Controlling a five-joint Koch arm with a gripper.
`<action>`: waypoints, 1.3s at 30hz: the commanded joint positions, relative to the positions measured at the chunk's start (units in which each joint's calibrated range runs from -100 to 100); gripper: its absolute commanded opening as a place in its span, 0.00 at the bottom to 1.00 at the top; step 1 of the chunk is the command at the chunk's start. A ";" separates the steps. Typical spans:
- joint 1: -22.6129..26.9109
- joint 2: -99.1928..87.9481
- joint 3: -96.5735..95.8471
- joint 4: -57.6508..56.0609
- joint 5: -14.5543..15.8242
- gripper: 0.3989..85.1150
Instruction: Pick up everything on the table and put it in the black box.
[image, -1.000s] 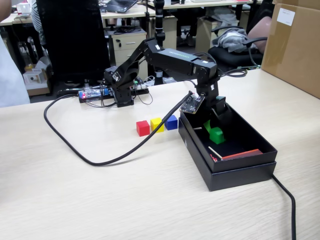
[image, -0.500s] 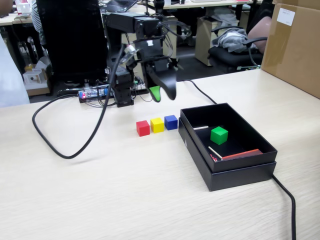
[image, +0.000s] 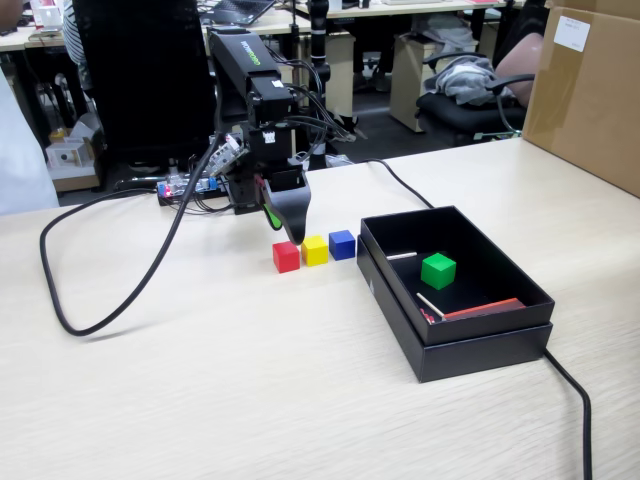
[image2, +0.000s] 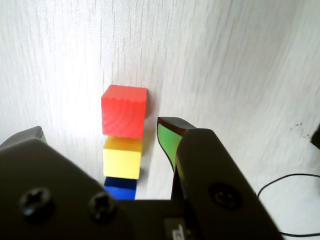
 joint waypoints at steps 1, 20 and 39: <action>-0.20 2.75 1.24 2.40 0.49 0.53; -0.10 15.94 -1.11 9.83 1.95 0.24; 8.21 27.76 61.44 -5.29 1.66 0.13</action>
